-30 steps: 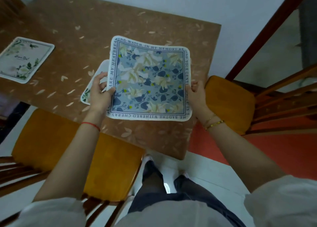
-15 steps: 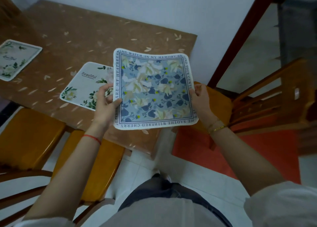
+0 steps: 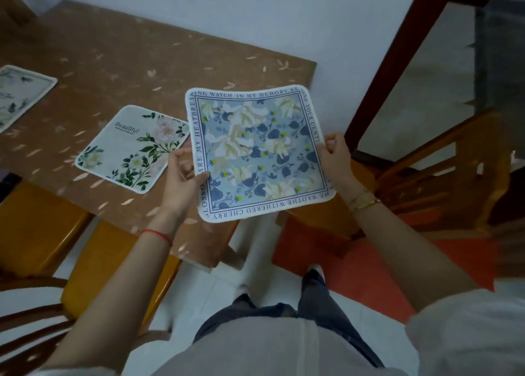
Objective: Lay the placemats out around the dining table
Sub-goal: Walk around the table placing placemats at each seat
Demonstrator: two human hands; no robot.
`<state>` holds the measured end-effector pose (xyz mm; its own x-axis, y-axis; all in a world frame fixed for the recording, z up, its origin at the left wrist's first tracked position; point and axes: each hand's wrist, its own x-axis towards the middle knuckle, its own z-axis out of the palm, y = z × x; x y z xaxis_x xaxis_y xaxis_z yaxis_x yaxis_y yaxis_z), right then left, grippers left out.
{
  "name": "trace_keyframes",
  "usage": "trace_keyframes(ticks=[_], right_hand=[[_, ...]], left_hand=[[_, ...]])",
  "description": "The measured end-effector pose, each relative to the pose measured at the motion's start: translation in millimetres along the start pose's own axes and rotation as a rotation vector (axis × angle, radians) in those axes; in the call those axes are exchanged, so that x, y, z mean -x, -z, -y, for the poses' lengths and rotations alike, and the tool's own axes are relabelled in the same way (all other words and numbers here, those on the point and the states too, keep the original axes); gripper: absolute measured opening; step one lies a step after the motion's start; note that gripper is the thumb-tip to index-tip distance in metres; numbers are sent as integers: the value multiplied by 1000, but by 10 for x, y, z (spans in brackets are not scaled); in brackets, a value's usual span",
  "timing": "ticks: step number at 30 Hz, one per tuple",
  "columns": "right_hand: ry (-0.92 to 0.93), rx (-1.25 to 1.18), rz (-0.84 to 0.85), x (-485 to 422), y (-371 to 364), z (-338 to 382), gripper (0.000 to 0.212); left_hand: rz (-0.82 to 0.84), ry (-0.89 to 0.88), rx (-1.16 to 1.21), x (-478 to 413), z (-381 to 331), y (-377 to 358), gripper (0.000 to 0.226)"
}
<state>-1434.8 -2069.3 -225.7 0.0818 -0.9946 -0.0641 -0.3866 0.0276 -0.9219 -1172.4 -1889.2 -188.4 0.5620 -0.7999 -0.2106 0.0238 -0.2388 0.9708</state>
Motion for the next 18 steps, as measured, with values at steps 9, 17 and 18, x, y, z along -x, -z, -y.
trace_keyframes(ticks=[9,17,18], right_hand=[[78,116,238,-994,333,33,20],[148,174,386,-1576,27,93,32],[155,178,402,-1652,-46,101,33]], left_hand=[[-257,19,79,19,138,-876,47],[-402,59,150,-287,220,-1174,47],[-414,66,151,-351,230,-1175,47]])
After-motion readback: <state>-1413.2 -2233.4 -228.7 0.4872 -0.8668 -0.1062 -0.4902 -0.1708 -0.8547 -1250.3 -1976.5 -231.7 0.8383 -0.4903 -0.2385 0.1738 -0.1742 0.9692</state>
